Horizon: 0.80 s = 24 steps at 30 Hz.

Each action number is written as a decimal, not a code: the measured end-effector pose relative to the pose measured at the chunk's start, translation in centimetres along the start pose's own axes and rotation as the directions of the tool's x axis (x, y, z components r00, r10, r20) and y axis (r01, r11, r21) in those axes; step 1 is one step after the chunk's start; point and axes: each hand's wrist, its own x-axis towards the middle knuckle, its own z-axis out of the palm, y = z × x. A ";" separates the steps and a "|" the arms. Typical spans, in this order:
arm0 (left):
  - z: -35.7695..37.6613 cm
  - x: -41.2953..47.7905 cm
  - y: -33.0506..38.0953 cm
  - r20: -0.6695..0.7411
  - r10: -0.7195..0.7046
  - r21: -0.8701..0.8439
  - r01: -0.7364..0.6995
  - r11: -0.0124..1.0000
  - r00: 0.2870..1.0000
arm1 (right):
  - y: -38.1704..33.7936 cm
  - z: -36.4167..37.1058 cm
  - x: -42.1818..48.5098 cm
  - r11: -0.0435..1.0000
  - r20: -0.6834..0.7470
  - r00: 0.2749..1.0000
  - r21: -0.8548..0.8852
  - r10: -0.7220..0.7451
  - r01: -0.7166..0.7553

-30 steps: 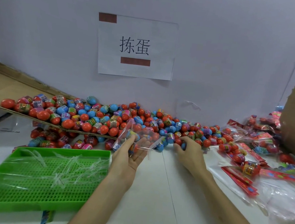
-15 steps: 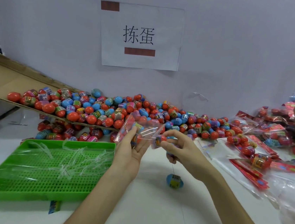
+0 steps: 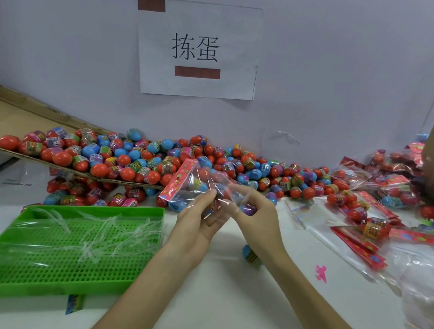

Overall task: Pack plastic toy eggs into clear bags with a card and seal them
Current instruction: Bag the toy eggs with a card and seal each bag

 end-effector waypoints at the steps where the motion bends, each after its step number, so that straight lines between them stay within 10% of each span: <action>1: -0.1 0.1 0.1 -0.013 0.003 -0.006 -0.003 1.000 1.000 | -0.1 -0.1 0.1 1.000 0.060 0.998 -0.018 -0.012 0.013; 8: -0.4 0.5 0.9 -0.121 0.020 -0.155 -0.039 0.987 0.992 | -0.2 -0.9 0.6 0.977 0.251 0.959 0.127 0.133 -0.168; 24: -0.6 0.3 0.8 -0.084 0.036 -0.044 -0.040 0.998 0.996 | 0.1 0.1 0.0 0.992 0.155 0.985 0.113 -0.078 0.061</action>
